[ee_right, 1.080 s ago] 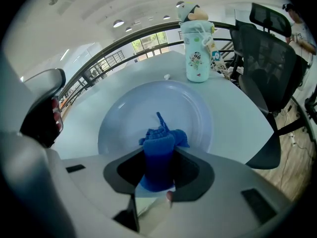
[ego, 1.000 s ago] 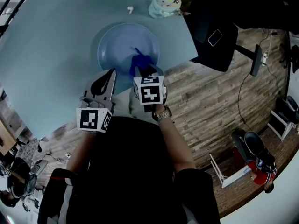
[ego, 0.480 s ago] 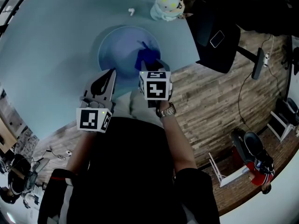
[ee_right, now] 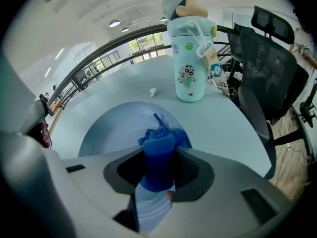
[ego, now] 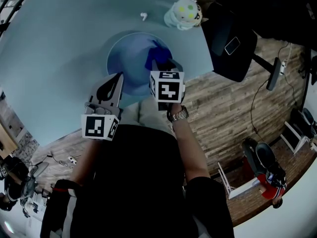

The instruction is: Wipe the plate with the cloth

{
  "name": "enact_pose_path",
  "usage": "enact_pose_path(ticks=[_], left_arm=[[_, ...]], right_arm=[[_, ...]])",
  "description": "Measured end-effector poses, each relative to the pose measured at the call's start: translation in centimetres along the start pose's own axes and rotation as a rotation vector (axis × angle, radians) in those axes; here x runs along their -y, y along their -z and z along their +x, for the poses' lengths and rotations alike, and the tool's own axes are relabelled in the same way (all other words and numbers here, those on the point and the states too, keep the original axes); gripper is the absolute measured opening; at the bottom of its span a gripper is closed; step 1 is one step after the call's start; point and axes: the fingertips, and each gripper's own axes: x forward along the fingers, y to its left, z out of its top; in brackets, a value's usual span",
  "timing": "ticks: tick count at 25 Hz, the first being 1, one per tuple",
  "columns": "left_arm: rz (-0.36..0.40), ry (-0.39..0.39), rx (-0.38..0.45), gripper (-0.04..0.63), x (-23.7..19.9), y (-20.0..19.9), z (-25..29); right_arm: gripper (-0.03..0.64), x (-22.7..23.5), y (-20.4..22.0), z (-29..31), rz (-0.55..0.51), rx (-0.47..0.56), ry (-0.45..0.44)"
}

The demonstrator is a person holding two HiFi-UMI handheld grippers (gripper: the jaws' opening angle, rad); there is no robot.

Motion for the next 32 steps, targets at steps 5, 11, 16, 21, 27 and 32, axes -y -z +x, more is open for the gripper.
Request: enact_pose_path(ticks=[5,11,16,21,27,32], left_arm=[[-0.009,-0.01,-0.003,0.001,-1.2,-0.3,0.6],[-0.011,-0.044,0.012,0.002,-3.2,-0.8,0.9],[-0.035,-0.069,0.006,0.001,-4.6,-0.8,0.3],[-0.053,-0.09,0.007,0.001,-5.9,-1.0,0.1],[-0.051,-0.098,0.011,0.0,-6.5,-1.4,0.1],[-0.051,-0.106,0.018,0.001,-6.8,-1.6,-0.2]], right_arm=[[0.12,-0.4,-1.6,0.9,-0.018,-0.005,-0.001],[0.12,-1.1,-4.1,2.0,-0.039,0.006,-0.002],[0.12,-2.5,-5.7,2.5,-0.064,0.007,-0.014],[0.12,-4.1,-6.8,3.0,-0.089,0.007,-0.029],[0.12,-6.2,-7.4,3.5,-0.108,0.006,-0.062],[0.12,-7.9,-7.8,3.8,-0.126,0.008,-0.09]])
